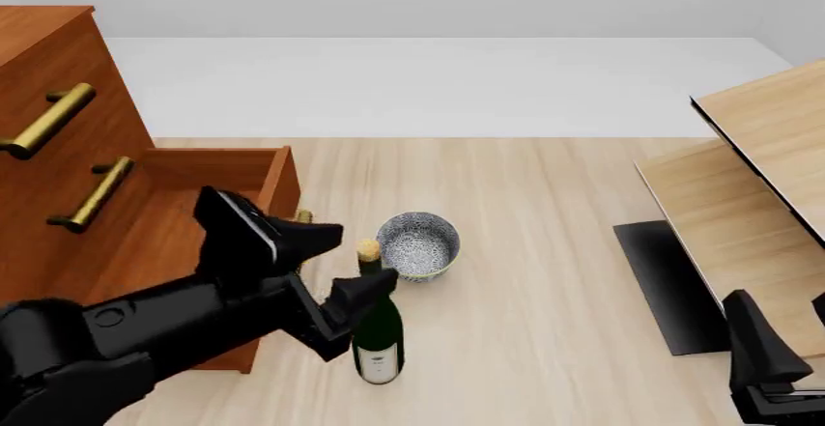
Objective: Put the wine bottle in the bottom drawer of the cabinet.
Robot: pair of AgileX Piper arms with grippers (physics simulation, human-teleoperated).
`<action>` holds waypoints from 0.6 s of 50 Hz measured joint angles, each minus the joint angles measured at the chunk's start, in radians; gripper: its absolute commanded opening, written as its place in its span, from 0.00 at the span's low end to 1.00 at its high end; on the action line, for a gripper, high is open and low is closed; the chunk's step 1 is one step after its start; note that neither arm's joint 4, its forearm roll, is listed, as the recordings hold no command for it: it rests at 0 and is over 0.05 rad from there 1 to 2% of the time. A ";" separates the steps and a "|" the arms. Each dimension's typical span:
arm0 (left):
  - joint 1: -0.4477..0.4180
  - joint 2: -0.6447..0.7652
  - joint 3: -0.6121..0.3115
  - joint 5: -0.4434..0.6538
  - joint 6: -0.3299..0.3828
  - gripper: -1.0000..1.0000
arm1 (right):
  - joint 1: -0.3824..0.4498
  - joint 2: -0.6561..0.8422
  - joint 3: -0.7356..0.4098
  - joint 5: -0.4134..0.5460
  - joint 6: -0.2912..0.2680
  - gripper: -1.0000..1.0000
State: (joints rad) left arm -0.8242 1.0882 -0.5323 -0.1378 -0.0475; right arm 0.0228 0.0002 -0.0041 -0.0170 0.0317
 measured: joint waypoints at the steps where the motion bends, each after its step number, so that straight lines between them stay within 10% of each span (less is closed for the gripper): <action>1: 0.000 0.010 0.003 -0.010 -0.002 1.00 | 0.000 0.000 0.000 0.000 0.000 1.00; 30: 0.008 0.216 0.069 -0.232 -0.058 1.00 | 0.002 0.000 0.003 0.004 0.002 1.00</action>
State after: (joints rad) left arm -0.8164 1.3042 -0.4637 -0.3695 -0.1050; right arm 0.0248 0.0002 -0.0014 -0.0128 0.0338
